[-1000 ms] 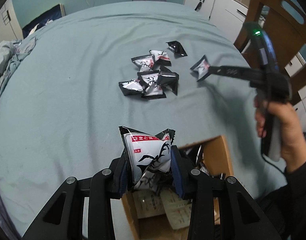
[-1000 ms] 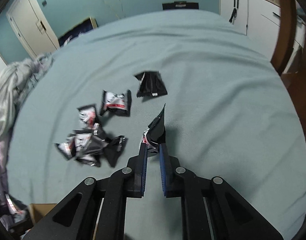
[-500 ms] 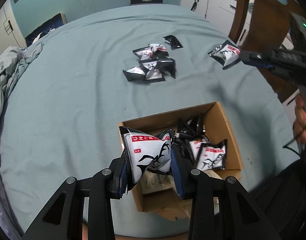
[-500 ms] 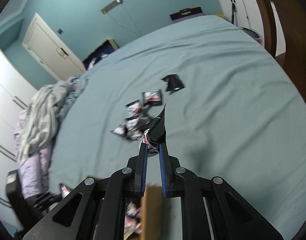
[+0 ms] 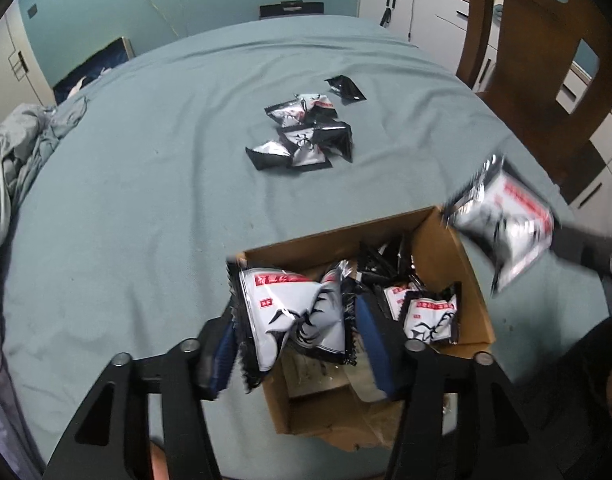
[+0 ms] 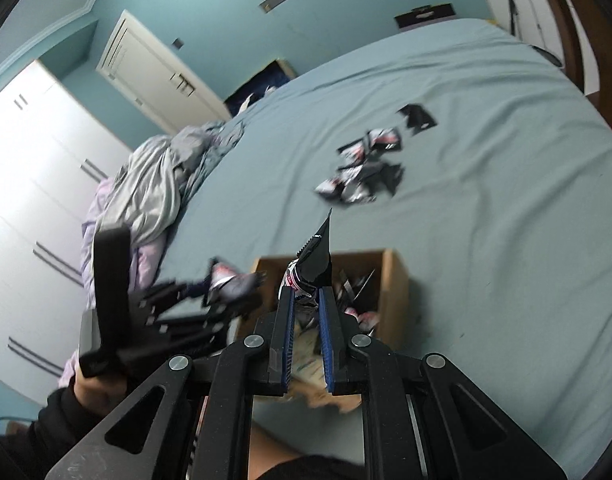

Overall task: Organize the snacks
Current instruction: 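Carry both packets over the box and open both grippers to drop them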

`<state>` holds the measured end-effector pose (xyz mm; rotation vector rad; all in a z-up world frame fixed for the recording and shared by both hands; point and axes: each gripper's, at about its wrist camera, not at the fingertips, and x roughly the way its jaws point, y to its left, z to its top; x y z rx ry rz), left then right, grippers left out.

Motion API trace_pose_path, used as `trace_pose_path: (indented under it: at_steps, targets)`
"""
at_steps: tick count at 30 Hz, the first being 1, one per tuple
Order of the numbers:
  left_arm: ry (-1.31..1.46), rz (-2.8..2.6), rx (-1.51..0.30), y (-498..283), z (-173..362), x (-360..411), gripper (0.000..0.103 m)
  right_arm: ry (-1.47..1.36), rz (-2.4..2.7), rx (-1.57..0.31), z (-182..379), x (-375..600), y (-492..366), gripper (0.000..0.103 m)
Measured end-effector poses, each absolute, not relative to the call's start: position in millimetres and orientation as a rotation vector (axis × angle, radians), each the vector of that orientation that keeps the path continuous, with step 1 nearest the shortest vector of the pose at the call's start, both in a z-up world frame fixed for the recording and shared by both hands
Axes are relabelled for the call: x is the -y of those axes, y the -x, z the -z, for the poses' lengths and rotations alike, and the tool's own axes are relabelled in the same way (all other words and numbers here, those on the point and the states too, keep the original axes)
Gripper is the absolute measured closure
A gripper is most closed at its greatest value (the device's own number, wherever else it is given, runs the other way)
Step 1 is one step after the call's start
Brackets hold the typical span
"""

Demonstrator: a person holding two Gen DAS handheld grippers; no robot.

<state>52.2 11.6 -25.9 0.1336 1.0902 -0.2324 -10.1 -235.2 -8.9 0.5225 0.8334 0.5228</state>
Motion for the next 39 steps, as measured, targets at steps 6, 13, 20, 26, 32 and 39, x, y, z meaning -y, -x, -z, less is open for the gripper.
trace_pose_path:
  at_steps: [6,13,20,26,32,39]
  targets:
    - [-0.157,0.194,-1.056,-54,22,-12,0.022,-0.391,-0.513,-0.852,9,214,1,0.093]
    - [-0.169,0.160,-1.100,-59,32,-16,0.021,-0.331,-0.516,-0.862,4,206,-2,0.093]
    - [-0.148,0.148,-1.109,-62,32,-20,0.021,-0.319,-0.517,-0.869,3,195,5,0.090]
    - [-0.130,0.143,-1.133,-65,37,-23,0.021,-0.341,-0.452,-0.910,11,193,-3,0.061]
    - [-0.084,0.163,-1.173,-67,42,-26,0.021,-0.286,-0.331,-0.897,11,185,-5,0.027]
    - [-0.071,0.143,-1.186,-70,44,-28,0.021,-0.212,-0.244,-1.007,20,170,-16,0.027]
